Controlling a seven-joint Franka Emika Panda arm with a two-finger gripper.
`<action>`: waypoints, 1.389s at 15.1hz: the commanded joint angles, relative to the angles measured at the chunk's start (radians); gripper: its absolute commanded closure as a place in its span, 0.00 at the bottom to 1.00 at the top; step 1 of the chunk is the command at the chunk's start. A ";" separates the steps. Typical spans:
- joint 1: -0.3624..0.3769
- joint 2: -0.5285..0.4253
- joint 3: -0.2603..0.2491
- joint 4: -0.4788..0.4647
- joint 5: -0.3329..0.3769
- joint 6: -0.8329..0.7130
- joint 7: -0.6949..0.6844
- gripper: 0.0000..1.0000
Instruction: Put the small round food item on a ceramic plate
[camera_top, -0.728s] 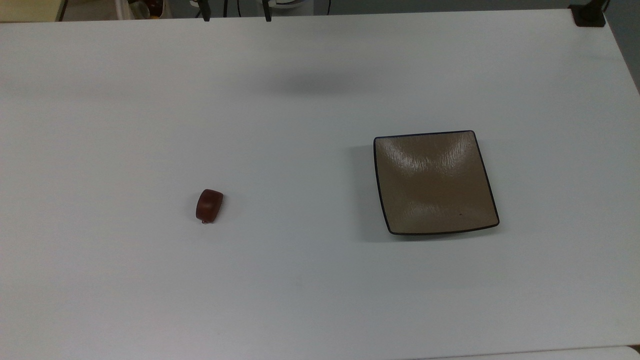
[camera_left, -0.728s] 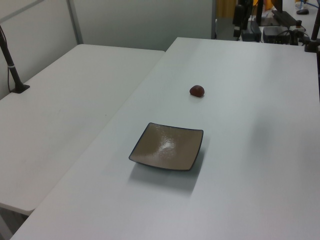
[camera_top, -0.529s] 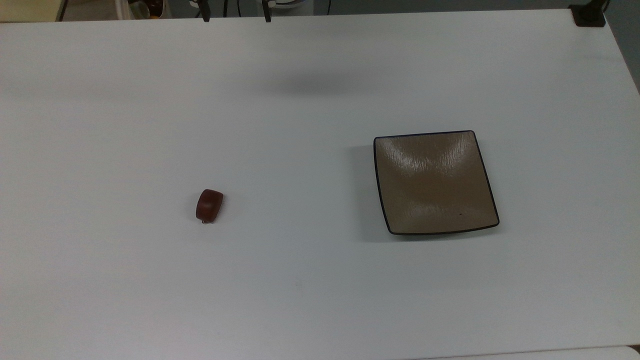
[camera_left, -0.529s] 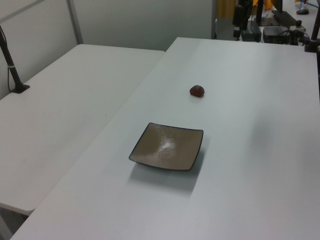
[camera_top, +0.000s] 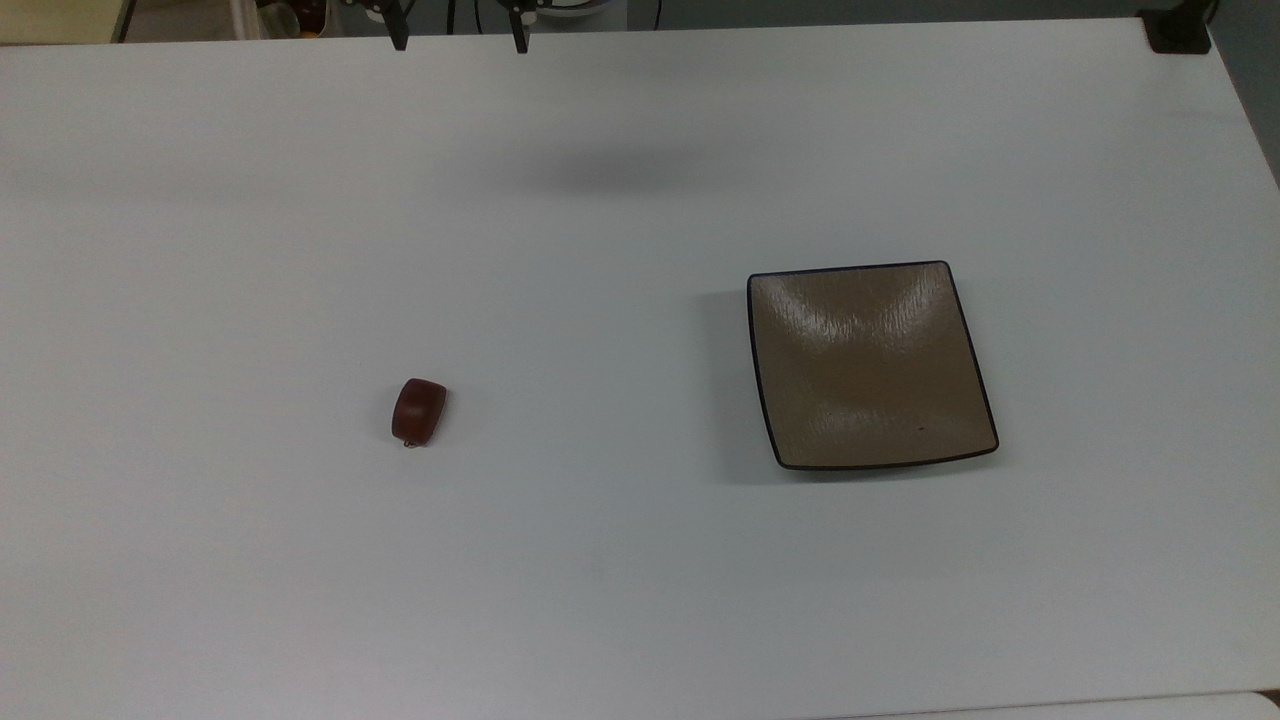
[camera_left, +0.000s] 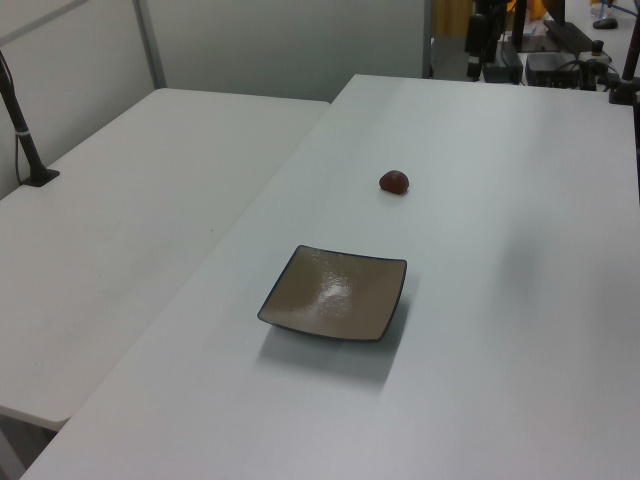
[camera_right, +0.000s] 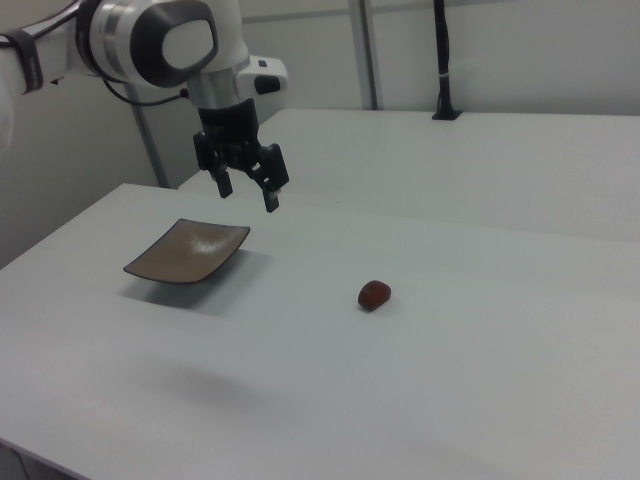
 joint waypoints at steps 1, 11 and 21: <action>-0.021 0.030 -0.002 -0.003 -0.001 0.021 -0.002 0.00; -0.127 0.260 0.033 0.172 -0.021 0.234 0.032 0.00; -0.129 0.496 0.041 0.160 -0.104 0.542 0.091 0.00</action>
